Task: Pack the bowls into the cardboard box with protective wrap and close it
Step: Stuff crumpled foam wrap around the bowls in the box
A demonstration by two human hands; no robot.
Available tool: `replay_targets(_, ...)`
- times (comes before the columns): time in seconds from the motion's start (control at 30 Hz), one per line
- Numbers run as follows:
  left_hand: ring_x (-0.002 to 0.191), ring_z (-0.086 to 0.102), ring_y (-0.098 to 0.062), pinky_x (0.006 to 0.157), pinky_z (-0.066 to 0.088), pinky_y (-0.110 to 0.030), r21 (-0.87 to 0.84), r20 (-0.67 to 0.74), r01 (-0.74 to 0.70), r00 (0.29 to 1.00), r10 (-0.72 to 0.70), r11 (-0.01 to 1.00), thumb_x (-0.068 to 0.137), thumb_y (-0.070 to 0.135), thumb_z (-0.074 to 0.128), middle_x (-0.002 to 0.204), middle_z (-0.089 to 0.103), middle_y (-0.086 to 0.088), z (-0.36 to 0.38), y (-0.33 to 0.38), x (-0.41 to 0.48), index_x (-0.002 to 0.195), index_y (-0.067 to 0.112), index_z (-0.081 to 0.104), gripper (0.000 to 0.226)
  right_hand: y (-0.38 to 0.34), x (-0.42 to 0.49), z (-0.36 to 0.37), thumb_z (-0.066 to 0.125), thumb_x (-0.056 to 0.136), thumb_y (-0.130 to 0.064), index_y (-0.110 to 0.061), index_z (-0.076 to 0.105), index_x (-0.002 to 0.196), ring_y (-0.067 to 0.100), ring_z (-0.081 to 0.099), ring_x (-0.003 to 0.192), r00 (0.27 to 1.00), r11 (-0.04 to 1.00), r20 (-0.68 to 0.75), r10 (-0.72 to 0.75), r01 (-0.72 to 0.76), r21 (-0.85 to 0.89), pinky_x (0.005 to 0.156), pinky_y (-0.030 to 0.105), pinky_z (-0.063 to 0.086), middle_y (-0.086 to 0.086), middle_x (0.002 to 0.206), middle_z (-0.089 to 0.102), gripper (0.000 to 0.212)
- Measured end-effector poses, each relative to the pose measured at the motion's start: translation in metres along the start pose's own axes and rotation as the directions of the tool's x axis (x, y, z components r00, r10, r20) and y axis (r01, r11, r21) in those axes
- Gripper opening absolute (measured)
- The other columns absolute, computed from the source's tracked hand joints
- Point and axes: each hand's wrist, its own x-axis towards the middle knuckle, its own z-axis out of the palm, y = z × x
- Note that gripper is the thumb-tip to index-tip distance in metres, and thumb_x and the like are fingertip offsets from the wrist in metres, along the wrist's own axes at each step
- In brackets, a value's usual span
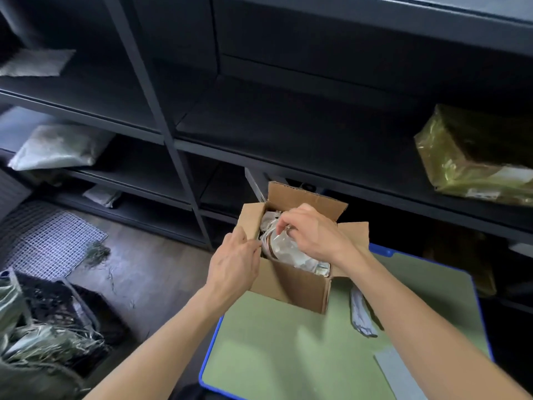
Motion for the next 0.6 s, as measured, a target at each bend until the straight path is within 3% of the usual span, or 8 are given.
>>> replay_targets(0.13,0.088,0.042,-0.013,0.072,0.042,-0.026,-0.099,0.089,-0.054,0.994,0.063,0.994,0.096,0.031,0.058,0.091,0.037,0.006,-0.01,-0.007,0.024,0.103,0.037,0.074,0.019,-0.004,0.005,0.003,0.049,0.096,-0.009,-0.03,0.065,0.1,0.011,0.042,0.116,0.996,0.999,0.082,-0.026,0.027,-0.019,0.091,0.034,0.043,-0.016,0.105,0.06,0.027)
replay_targets(0.43,0.086,0.049,-0.018,0.077,0.047,-0.034,-0.189,0.289,-0.072,0.949,0.126,0.979,0.095,0.019,0.055,0.09,0.04,0.002,-0.025,-0.012,0.05,0.095,0.022,0.072,0.017,-0.01,0.023,0.024,0.05,0.096,-0.008,-0.032,0.071,0.102,0.011,0.044,0.112,0.989,0.993,0.096,-0.112,0.114,-0.023,0.098,0.029,0.036,-0.012,0.115,0.058,0.033)
replay_targets(0.53,0.082,0.043,-0.014,0.079,0.048,-0.035,-0.195,0.352,-0.051,0.929,0.118,0.979,0.094,0.011,0.051,0.095,0.043,-0.001,-0.03,-0.012,0.049,0.081,0.019,0.061,0.018,-0.014,0.029,0.026,0.047,0.096,-0.007,-0.032,0.071,0.098,0.006,0.051,0.108,0.995,0.993,0.077,-0.067,0.059,0.107,0.096,0.027,0.039,-0.011,0.108,0.061,0.035)
replay_targets(0.6,0.081,0.042,-0.014,0.075,0.045,-0.032,-0.213,0.391,-0.025,0.914,0.109,0.977,0.091,0.007,0.049,0.094,0.041,0.0,-0.033,-0.013,0.05,0.067,0.026,0.046,0.031,-0.017,0.031,0.025,0.046,0.096,-0.008,-0.035,0.07,0.093,0.001,0.054,0.102,0.999,0.972,0.046,-0.013,0.002,0.237,0.09,0.023,0.043,-0.014,0.106,0.062,0.036)
